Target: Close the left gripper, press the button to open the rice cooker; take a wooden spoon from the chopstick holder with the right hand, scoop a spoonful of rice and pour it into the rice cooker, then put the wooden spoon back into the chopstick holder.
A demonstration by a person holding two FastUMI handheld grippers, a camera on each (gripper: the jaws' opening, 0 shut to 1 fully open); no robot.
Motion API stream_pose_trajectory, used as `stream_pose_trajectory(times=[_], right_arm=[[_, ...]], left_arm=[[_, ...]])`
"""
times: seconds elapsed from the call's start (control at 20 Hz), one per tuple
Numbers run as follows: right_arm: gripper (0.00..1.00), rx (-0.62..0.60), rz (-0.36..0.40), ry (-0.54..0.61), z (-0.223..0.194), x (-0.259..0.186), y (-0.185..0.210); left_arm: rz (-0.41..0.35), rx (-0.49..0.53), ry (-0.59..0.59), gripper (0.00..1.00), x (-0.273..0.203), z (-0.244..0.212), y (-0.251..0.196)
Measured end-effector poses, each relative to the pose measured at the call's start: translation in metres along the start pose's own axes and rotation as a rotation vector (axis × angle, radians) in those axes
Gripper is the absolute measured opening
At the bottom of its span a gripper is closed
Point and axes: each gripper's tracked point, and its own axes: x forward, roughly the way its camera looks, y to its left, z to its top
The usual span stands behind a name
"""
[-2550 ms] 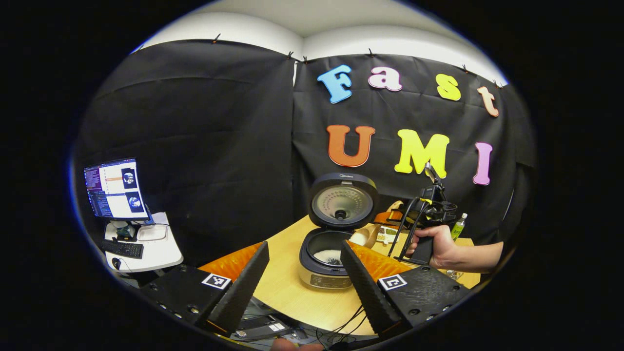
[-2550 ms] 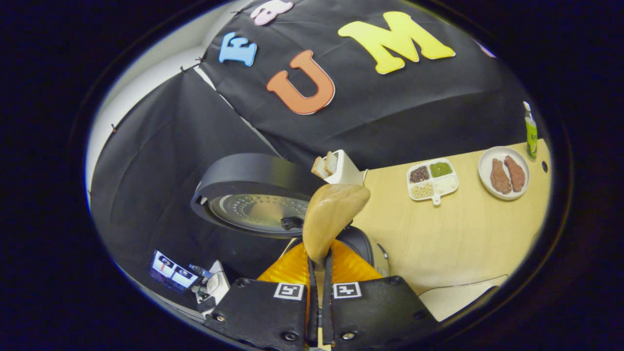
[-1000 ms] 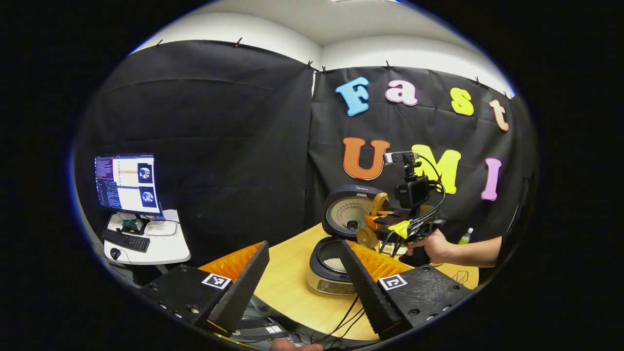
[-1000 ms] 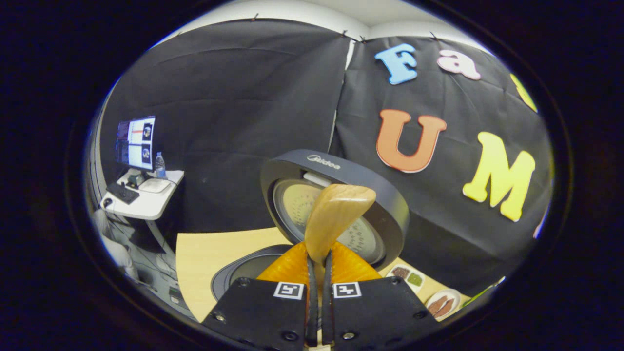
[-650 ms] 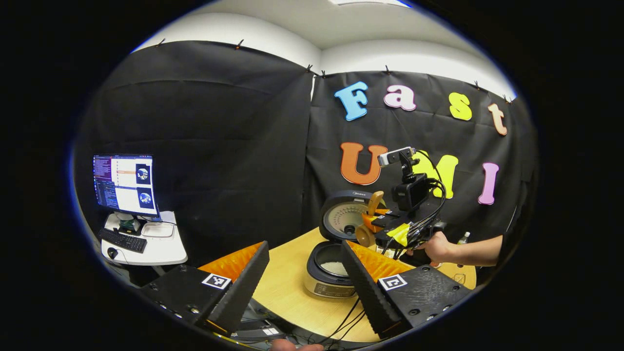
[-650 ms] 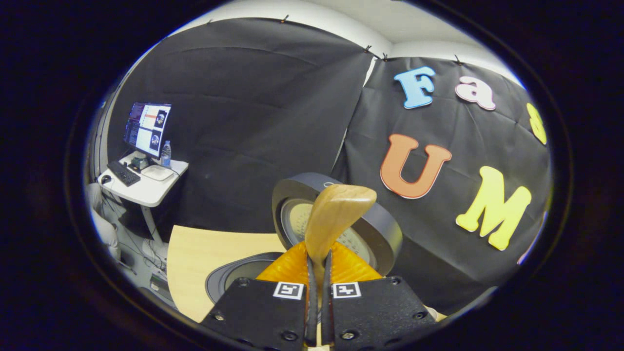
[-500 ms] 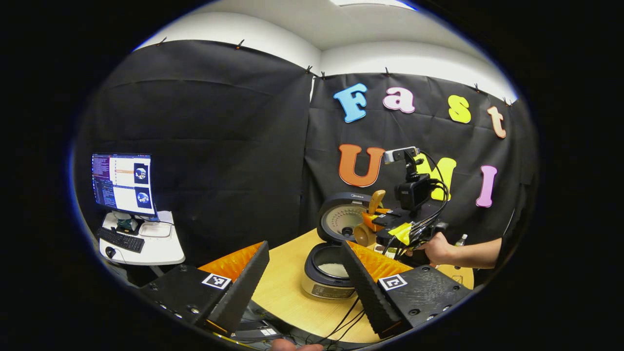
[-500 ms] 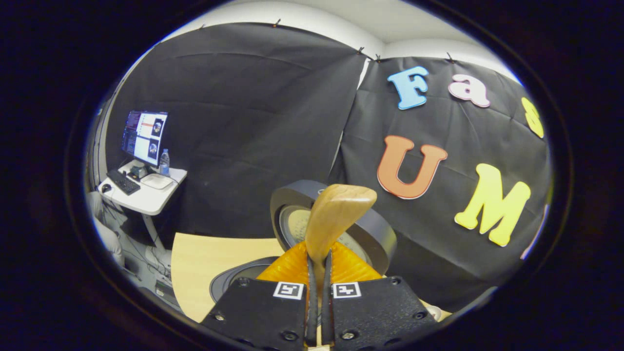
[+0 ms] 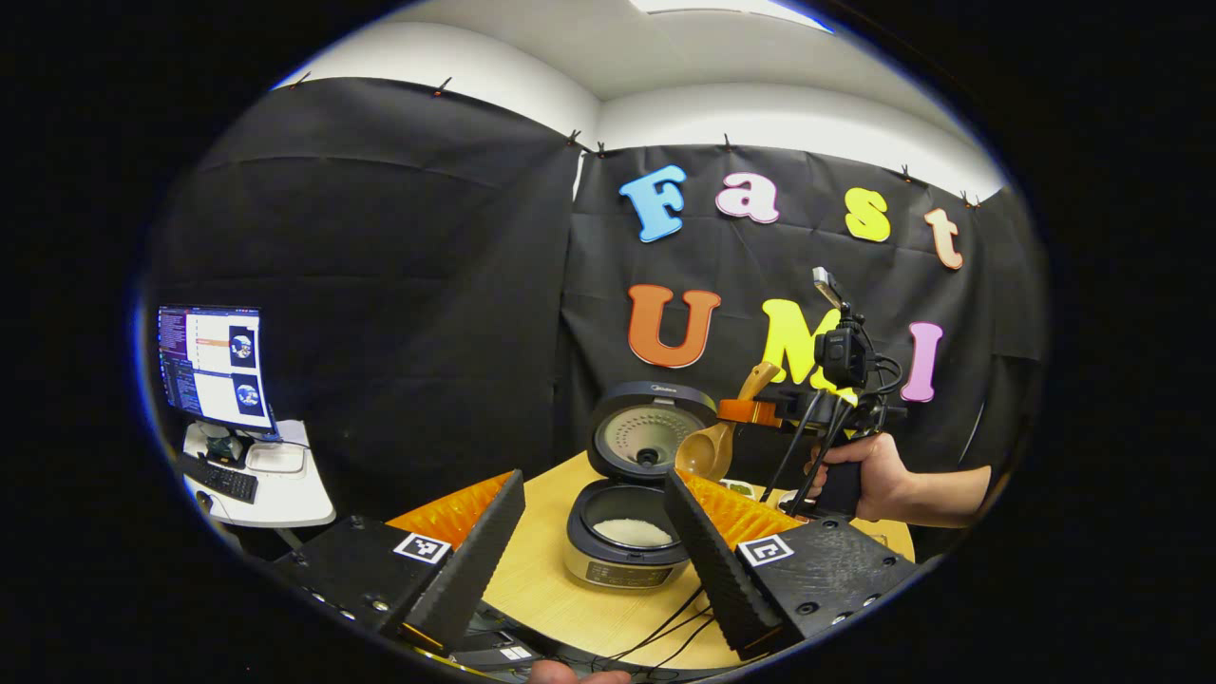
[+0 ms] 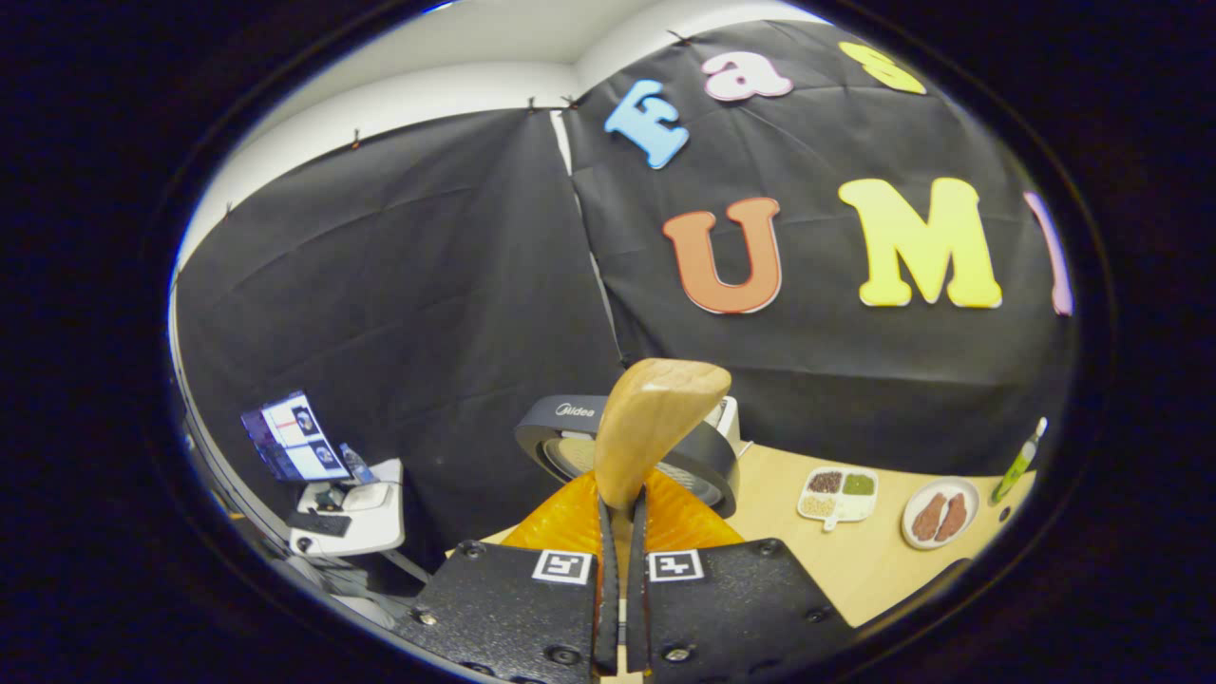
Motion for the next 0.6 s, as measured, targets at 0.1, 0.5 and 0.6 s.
stream_pose_trajectory(times=[0.1,0.5,0.6], right_arm=[[0.08,0.076,-0.025,0.001,0.002,-0.020,-0.016],[0.08,0.294,-0.238,-0.064,0.002,-0.123,-0.108],[0.08,0.321,-0.304,-0.094,-0.008,-0.148,-0.135]], left_arm=[[-0.050,0.009,0.006,0.94,0.007,-0.002,-0.012],[-0.232,0.037,0.025,0.94,0.032,-0.009,-0.049],[-0.265,0.039,0.022,0.95,0.040,-0.009,-0.052]])
